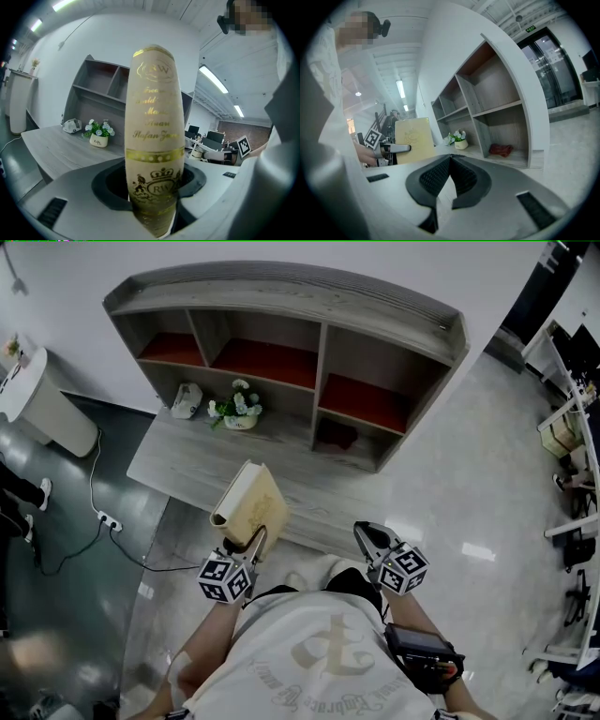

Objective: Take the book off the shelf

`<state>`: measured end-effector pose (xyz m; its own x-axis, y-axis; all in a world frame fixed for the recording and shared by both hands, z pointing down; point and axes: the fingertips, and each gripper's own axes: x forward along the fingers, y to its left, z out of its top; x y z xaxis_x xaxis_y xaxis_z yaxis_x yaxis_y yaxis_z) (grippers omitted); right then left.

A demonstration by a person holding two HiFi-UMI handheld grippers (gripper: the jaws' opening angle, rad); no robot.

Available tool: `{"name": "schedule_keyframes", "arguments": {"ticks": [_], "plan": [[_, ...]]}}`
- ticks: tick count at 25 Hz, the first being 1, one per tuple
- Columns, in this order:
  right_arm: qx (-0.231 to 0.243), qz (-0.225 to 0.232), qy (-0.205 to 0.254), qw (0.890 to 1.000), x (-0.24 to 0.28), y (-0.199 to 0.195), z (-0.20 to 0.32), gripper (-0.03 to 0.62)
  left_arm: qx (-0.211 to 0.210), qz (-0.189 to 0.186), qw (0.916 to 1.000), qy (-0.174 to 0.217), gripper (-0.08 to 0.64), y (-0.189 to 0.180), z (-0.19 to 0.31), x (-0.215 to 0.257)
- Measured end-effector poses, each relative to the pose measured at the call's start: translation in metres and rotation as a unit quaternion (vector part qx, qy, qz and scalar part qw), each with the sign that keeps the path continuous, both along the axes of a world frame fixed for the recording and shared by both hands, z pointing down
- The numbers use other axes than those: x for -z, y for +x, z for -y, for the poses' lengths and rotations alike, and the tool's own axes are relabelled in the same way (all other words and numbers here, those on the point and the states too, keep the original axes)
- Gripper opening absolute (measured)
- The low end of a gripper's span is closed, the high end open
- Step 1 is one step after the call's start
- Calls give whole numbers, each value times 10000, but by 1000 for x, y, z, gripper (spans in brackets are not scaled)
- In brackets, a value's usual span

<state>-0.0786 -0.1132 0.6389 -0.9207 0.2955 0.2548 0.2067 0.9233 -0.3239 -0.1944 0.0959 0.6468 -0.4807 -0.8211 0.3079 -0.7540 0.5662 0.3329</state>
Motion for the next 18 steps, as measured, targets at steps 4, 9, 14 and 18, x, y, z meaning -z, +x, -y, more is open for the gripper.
{"name": "schedule_keyframes", "arguments": {"ticks": [4, 9, 14, 18], "plan": [[-57, -9, -3, 10000, -2, 0, 1, 3, -69, -13, 10000, -28, 227, 2, 0, -3], [-129, -7, -22, 9999, -4, -3, 4, 3, -259, 29, 9997, -18, 227, 6, 6, 0], [-98, -9, 7, 10000, -2, -4, 3, 3, -384, 37, 9993, -5, 225, 10, 14, 0], [-105, -35, 33, 9999, -5, 1, 7, 3, -478, 56, 9988, -13, 225, 15, 21, -1]]}}
